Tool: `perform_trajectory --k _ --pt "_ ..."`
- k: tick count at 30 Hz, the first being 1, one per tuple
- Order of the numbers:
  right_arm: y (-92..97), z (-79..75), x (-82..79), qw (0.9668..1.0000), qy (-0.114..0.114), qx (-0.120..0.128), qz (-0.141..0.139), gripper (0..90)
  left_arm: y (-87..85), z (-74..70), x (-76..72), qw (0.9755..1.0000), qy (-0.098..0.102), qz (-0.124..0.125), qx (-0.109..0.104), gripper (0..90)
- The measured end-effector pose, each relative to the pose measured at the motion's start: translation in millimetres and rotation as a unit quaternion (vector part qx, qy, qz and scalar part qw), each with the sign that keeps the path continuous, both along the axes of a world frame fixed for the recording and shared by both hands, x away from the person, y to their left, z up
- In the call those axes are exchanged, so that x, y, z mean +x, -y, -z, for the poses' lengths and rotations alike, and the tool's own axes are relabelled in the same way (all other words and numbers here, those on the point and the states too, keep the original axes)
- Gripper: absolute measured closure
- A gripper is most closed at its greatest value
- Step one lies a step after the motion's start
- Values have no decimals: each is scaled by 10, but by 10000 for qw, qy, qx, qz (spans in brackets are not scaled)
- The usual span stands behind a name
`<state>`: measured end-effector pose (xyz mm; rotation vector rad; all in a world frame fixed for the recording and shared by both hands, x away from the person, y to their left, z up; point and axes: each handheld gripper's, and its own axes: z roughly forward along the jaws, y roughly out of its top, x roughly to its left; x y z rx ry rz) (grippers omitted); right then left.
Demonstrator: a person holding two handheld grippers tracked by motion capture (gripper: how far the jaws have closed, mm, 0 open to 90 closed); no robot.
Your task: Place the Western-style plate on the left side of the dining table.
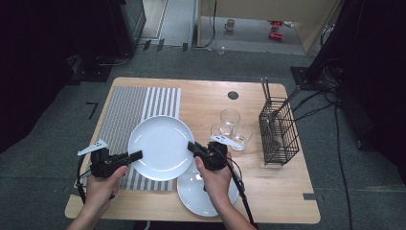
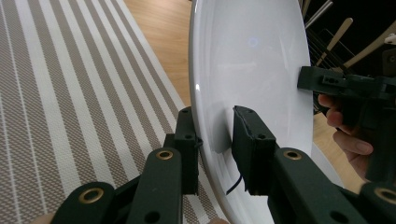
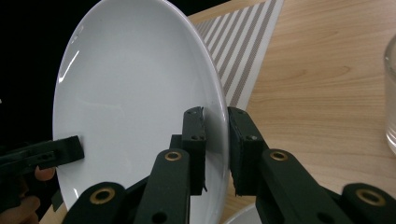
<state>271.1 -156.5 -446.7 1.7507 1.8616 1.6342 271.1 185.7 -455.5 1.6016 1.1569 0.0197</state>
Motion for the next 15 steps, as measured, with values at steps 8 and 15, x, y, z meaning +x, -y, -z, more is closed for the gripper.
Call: perform_trajectory --k 8,15 --pt "-148 -56 214 9999 -2 11 -158 793 -139 -33 135 9997 -3 -251 13 720" --pt "-289 -118 396 9998 46 -15 -208 795 -248 -66 254 9991 -4 -420 11 710"
